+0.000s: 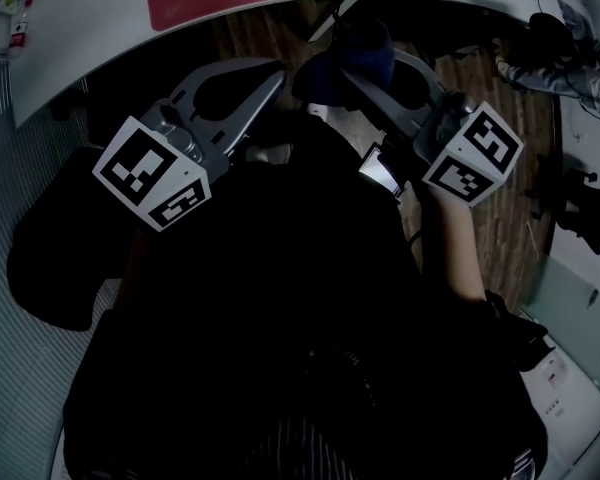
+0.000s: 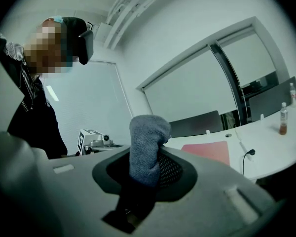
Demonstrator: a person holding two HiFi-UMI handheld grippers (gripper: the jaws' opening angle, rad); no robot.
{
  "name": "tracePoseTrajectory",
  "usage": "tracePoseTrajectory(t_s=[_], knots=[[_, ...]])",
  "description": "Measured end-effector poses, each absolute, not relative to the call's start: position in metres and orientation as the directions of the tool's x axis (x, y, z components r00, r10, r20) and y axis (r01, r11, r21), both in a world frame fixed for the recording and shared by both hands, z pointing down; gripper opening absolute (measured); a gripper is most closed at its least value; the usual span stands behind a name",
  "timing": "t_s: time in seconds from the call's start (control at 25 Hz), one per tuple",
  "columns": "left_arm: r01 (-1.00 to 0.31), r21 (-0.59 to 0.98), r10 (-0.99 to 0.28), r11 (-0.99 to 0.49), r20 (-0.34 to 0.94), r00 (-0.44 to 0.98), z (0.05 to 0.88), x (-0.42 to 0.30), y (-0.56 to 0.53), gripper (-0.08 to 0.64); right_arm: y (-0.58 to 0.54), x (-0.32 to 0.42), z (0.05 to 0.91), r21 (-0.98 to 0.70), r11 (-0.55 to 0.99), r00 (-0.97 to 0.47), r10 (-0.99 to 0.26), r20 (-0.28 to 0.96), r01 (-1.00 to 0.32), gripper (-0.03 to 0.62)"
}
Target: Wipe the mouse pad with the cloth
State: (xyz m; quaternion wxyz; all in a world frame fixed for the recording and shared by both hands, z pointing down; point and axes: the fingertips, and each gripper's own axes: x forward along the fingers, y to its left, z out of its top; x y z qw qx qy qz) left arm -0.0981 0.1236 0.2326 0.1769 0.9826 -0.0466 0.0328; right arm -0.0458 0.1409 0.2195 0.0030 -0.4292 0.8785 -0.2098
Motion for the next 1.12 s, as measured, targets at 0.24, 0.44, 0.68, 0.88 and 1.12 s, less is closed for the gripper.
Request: tracePoseTrajectory(t_s=[0.24, 0.44, 0.68, 0.88, 1.12], knots=[[-0.186, 0.319, -0.159, -0.929, 0.109, 0.981, 0.232, -0.087, 0.083, 0.0, 0.09, -0.031, 0.221, -0.39, 0.609, -0.696, -0.707, 0.126, -0.69, 0.101], [-0.26, 0.3, -0.233, -0.918, 0.122, 0.965, 0.228, -0.077, 0.052, 0.0, 0.052, -0.011, 0.215, -0.391, 0.653, -0.734, -0.673, 0.092, -0.648, 0.101], [-0.351, 0.294, -0.317, -0.889, 0.157, 0.935, 0.219, -0.039, 0.006, 0.0, -0.008, 0.041, 0.206, -0.418, 0.686, -0.773, -0.632, 0.064, -0.595, 0.101], [-0.419, 0.29, -0.388, -0.86, 0.159, 0.908, 0.216, -0.034, 0.003, 0.0, -0.015, 0.043, 0.208, -0.429, 0.734, -0.826, -0.56, 0.056, -0.527, 0.101], [-0.467, 0.294, -0.436, -0.834, 0.168, 0.884, 0.227, -0.031, 0.016, 0.0, -0.015, 0.046, 0.217, -0.432, 0.769, -0.862, -0.506, 0.039, -0.471, 0.101]])
